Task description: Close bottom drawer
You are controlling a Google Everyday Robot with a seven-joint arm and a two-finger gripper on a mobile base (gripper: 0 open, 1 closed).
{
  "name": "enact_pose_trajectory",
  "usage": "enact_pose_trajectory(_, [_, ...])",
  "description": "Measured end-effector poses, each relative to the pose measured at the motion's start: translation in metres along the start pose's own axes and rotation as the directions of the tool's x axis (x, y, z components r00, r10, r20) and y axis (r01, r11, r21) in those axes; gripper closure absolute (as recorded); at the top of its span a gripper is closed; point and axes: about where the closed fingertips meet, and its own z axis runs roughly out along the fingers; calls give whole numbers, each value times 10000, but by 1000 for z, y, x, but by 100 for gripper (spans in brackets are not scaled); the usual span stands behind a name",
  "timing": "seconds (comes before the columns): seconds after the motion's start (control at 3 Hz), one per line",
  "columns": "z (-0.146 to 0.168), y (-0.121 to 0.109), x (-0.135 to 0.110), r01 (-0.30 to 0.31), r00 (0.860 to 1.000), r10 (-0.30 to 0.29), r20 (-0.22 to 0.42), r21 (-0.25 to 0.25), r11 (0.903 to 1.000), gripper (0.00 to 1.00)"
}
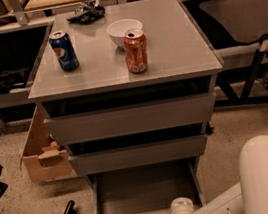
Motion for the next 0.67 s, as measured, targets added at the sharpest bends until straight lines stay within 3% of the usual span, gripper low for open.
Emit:
enact_pose_trajectory(0.33, [3, -11, -21, -255, 9990, 238, 383, 454, 9986, 100])
enact_pose_trajectory(0.67, [3, -11, -21, -255, 9990, 238, 383, 454, 9986, 100])
